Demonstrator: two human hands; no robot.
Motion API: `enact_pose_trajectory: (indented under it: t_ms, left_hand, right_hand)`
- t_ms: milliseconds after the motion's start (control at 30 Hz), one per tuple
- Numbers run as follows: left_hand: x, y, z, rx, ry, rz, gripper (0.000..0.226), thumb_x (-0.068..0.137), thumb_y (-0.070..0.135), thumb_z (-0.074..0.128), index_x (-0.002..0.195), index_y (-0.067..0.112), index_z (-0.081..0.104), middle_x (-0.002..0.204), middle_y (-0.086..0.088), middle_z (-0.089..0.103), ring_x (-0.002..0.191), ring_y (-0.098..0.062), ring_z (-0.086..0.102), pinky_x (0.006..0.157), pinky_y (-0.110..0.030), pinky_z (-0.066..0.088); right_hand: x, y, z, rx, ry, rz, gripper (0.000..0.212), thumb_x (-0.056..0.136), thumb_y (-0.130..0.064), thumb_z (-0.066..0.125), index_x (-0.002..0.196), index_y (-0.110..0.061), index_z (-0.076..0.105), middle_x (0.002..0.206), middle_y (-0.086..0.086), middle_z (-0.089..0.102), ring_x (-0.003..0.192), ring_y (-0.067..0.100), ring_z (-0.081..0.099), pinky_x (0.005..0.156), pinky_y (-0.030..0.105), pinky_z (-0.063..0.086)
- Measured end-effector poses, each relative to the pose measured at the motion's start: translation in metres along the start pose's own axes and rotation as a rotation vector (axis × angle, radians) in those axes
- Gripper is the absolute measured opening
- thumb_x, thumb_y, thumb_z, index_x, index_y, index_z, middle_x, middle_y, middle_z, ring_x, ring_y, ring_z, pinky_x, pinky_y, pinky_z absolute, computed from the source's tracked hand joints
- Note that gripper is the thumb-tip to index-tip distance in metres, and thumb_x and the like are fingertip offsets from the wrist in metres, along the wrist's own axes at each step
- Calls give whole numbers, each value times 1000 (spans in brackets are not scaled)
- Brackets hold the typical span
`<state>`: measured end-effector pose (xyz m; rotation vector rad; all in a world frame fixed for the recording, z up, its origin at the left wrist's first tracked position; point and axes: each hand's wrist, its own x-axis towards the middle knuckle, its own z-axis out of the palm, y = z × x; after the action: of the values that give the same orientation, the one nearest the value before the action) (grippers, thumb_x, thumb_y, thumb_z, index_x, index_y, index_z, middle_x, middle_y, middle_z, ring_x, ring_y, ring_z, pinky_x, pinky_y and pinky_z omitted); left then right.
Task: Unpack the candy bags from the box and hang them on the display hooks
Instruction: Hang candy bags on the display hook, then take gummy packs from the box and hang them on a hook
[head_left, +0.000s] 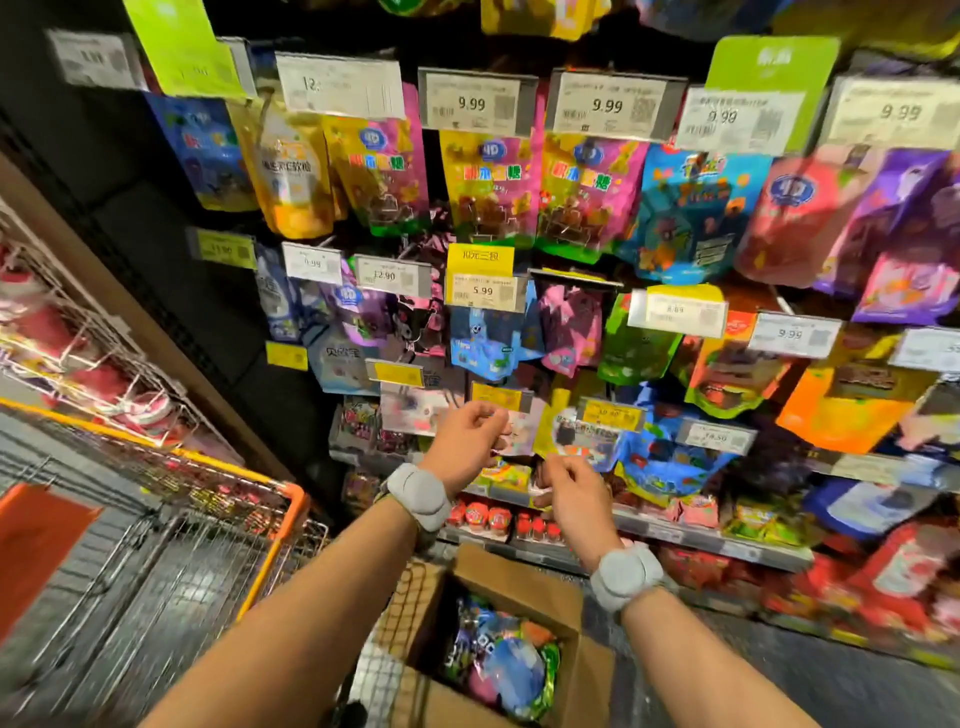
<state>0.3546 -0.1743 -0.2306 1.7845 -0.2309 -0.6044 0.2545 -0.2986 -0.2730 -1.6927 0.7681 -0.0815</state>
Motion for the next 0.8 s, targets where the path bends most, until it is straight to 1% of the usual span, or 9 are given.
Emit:
enact_pose_trajectory:
  t_ms: [167,267,367,433,500,600,667,767,800]
  left_hand:
    - [1,-71,1,2,-14,-229,25,98,35,55,88,12,61,81,-5,65,75,-26,57,66,-43,45]
    - [1,-107,5,-1,-17,-332,26,98,34,56,83,13,61,76,-5,64,68,-25,60,65,-43,48]
    - [-6,-124,12,-36,-1,-437,25,99,33,54,90,11,57,76,-5,62,60,-20,55,56,-30,43]
    - [-6,-144,15,-57,15,-507,21,101,29,52,94,9,56,78,-5,62,59,-16,54,53,-27,44]
    - [-10,-161,18,-67,34,-567,21,101,28,51,92,10,56,82,-9,62,61,-19,56,53,-28,46]
    - [-18,-201,25,-80,40,-640,21,100,26,52,82,15,55,83,-12,61,68,-25,59,63,-38,51]
    - [-25,-224,28,-43,47,-696,17,97,26,55,82,17,58,86,-12,64,75,-25,65,74,-43,55]
    - [-37,-245,27,-52,51,-773,18,100,22,52,83,16,52,85,-11,61,59,-15,62,55,-26,49]
    - [-36,-258,29,-43,54,-806,16,101,24,51,86,17,51,85,-10,62,59,-15,61,55,-26,47]
  right_hand:
    - [3,63,12,-5,-59,167,32,103,-39,46,84,-14,56,76,11,61,59,18,59,57,36,45]
    - [8,94,14,-49,-97,263,31,102,-42,46,87,-17,57,84,17,66,63,24,62,57,38,47]
    - [13,126,15,-63,-100,326,29,102,-37,49,95,-11,59,80,17,63,62,26,59,59,42,44]
    - [17,153,18,-88,-120,376,29,102,-35,49,86,-12,58,75,14,62,65,34,66,54,37,43]
    - [13,165,19,-65,-123,424,29,102,-31,47,79,-15,54,70,9,57,71,40,68,49,34,40]
    - [12,194,23,-24,-96,509,25,102,-25,47,81,-15,52,70,10,56,53,24,57,46,33,40]
    - [13,214,27,11,-40,600,24,102,-25,48,81,-15,53,71,10,56,47,20,52,43,31,38]
    - [12,236,31,30,19,684,20,102,-24,48,85,-18,55,73,7,56,41,15,53,39,24,39]
    - [12,249,35,41,18,722,20,103,-22,47,84,-19,53,72,5,54,35,10,51,36,20,38]
